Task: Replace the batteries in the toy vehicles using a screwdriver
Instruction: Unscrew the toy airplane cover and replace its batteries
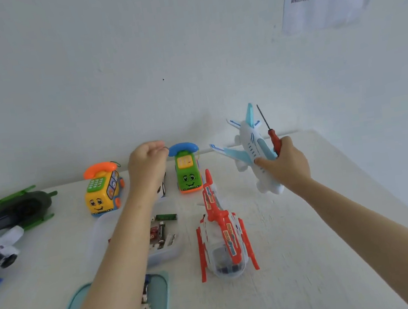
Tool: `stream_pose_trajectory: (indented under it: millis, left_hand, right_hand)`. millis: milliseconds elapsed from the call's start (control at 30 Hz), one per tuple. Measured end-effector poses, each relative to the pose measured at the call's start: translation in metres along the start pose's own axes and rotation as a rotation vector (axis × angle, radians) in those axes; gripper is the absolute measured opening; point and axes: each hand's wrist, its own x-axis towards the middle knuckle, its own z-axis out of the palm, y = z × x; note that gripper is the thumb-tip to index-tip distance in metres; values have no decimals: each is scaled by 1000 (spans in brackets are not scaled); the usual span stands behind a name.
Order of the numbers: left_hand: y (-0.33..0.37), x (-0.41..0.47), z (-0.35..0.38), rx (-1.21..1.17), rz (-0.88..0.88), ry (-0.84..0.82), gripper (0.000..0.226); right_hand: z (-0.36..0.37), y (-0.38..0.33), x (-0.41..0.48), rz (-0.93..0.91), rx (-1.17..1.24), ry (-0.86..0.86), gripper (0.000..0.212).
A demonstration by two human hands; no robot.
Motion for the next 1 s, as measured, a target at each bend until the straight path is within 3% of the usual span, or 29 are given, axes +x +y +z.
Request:
stream_pose_trajectory:
  millis: [300,600,733,900,1000]
  left_hand:
    - [-8,-3,3,11,-49,16,25]
    - [-19,-4,1,2,-28,-4,23]
    - [-25,-8,-9,-2,-43,31,21]
    - [-39,-11,-35,-39,-51,98,21]
    - [-43,-16,-59,-143,-68,145,21]
  right_hand:
    - [22,6,5,-37,-200,11,53]
    - [32,-1,16,9,-167,20,59]
    - [29,-9,11,-48,-263,143,62]
    - [12,-54,-12,-199,86,184,35]
    - [-8,-92,-37,-353,164,211,34]
